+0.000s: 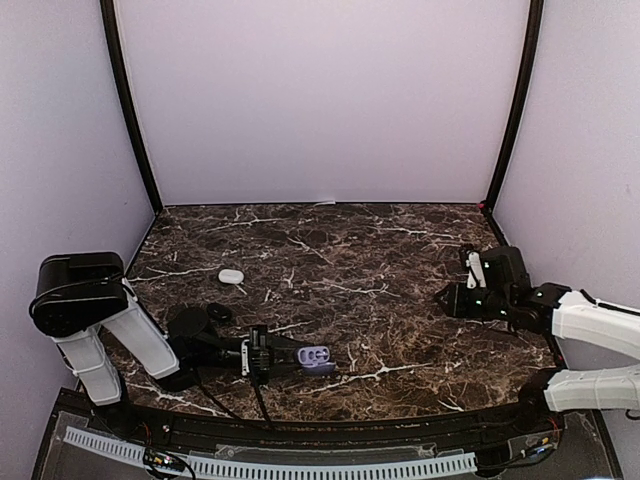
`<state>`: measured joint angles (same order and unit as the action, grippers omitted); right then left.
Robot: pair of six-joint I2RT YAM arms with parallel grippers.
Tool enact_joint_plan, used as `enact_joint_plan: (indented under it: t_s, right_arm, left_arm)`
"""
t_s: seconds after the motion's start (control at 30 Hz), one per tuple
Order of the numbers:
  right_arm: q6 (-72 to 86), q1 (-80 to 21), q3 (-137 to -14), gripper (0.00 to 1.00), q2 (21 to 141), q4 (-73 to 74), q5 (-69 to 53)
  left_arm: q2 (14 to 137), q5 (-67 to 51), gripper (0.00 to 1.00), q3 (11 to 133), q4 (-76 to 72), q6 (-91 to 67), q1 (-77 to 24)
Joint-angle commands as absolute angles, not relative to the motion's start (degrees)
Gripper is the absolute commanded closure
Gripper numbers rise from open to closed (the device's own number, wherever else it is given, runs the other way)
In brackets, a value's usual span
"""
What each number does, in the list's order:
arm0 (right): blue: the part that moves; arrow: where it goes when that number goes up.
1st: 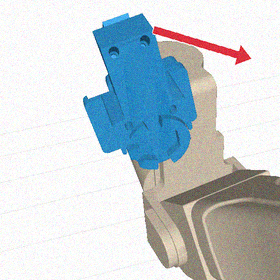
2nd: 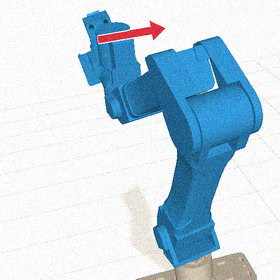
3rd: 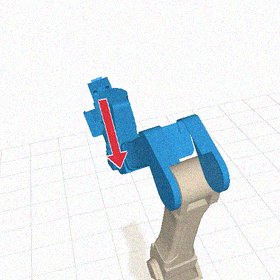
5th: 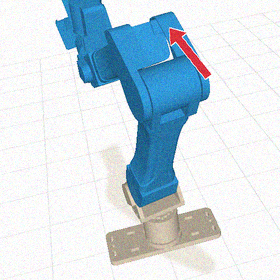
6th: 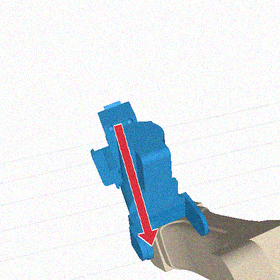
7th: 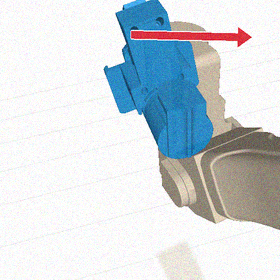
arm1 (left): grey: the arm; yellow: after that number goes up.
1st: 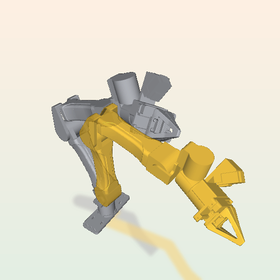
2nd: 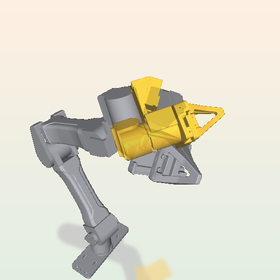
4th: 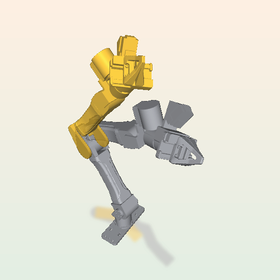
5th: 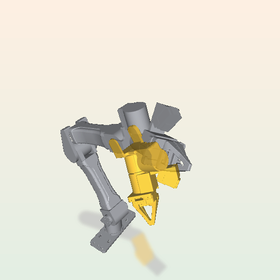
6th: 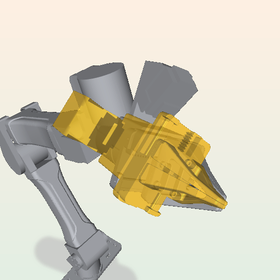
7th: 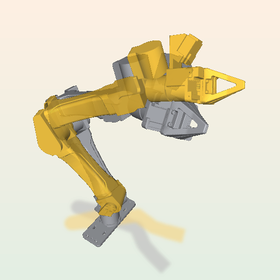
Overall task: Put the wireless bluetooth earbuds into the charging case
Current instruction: Adjust the right earbud at the center of the board.
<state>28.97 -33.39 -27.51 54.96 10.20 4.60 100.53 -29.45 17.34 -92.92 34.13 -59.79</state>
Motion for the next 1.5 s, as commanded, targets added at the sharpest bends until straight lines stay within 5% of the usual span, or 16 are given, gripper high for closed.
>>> enact_joint_plan:
  t_s: [0.0,0.3,1.03,1.47]
  right_arm:
    - [28.9,-25.8,-28.0,0.63,56.8,11.4,-1.9]
    - [29.2,-14.8,-27.8,0.63,63.9,8.6,-9.2]
    - [26.7,-8.6,-28.5,0.56,70.1,6.6,-6.3]
    - [23.3,-8.4,-31.8,0.67,76.2,5.0,-11.3]
  left_arm:
    - [99.9,-39.1,0.98,19.1,-91.6,27.6,-58.9]
    - [103.4,-40.6,0.97,16.4,-97.2,25.9,-57.5]
    - [107.9,-39.0,0.97,17.3,-96.6,28.0,-57.5]
    - [109.0,-39.2,0.97,17.9,-96.3,27.7,-57.5]
